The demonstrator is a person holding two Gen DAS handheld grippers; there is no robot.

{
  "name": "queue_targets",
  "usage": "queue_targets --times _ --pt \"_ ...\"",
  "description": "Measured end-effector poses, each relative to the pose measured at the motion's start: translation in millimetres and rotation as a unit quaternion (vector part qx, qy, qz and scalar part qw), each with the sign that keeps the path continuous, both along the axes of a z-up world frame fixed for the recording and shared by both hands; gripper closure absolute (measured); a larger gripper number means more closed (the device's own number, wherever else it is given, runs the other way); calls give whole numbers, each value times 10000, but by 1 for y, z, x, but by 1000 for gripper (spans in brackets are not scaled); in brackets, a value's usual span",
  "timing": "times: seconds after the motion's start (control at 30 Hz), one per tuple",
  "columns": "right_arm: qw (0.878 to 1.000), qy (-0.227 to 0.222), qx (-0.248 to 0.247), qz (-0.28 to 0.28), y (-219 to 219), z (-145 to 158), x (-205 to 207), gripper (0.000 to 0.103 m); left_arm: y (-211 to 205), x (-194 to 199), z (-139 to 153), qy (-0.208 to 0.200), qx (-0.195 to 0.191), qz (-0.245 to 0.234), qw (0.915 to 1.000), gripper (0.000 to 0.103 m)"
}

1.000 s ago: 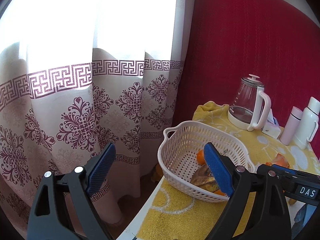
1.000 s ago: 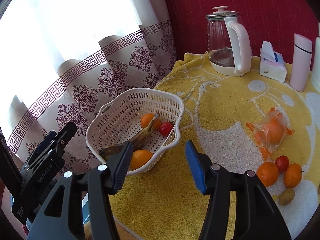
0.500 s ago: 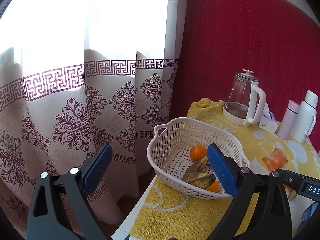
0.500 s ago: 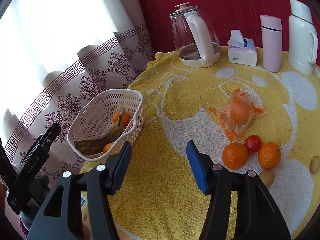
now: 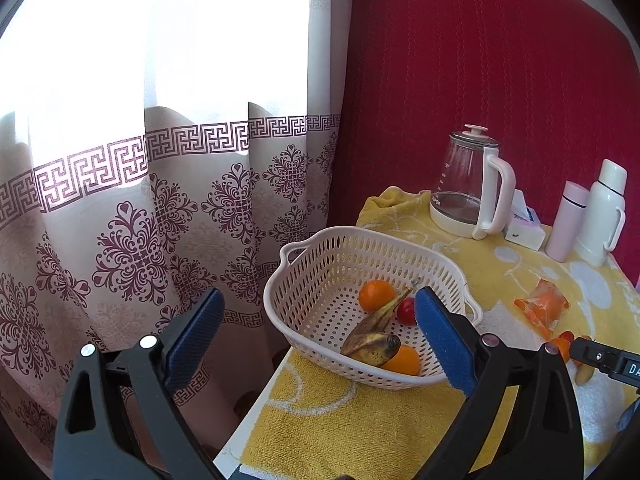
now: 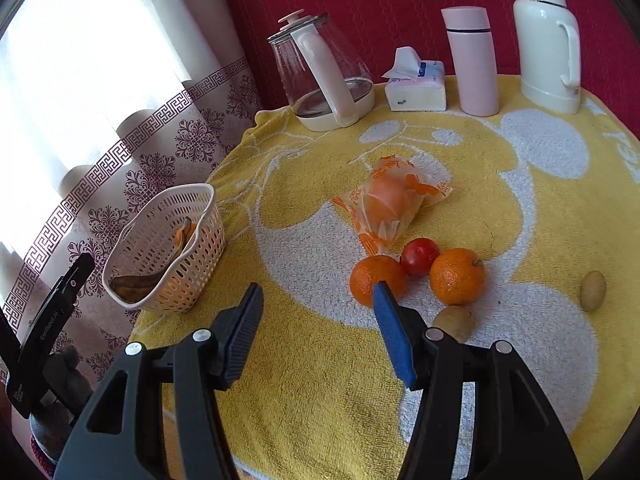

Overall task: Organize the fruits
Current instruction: 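Withdraw both tools from the basket back over the table, then move the right tool toward the kiwi and open it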

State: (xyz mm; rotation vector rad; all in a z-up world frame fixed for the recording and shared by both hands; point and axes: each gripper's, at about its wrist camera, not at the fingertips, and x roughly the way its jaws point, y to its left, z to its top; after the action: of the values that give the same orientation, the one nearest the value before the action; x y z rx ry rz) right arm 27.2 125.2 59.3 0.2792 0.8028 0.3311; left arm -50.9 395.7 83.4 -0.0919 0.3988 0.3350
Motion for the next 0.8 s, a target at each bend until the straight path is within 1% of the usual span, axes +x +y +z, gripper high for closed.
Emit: queue_targets --times 0.2,0.4,0.6,0.8 --pt "9996 45 -10 -271 -28 -6 -7 46 -8 -1 0 17 57 -72 10000 6" --pt "9973 119 -12 -730 -69 -15 -15 46 -15 0 -2 57 120 -161 9998 6" --pt "9924 180 -25 -1219 -110 -22 -22 46 -27 -1 -2 94 208 -305 9993 6" --pt "9843 247 -169 -1738 -144 -27 -25 46 -40 0 -3 146 302 -463 9984 6"
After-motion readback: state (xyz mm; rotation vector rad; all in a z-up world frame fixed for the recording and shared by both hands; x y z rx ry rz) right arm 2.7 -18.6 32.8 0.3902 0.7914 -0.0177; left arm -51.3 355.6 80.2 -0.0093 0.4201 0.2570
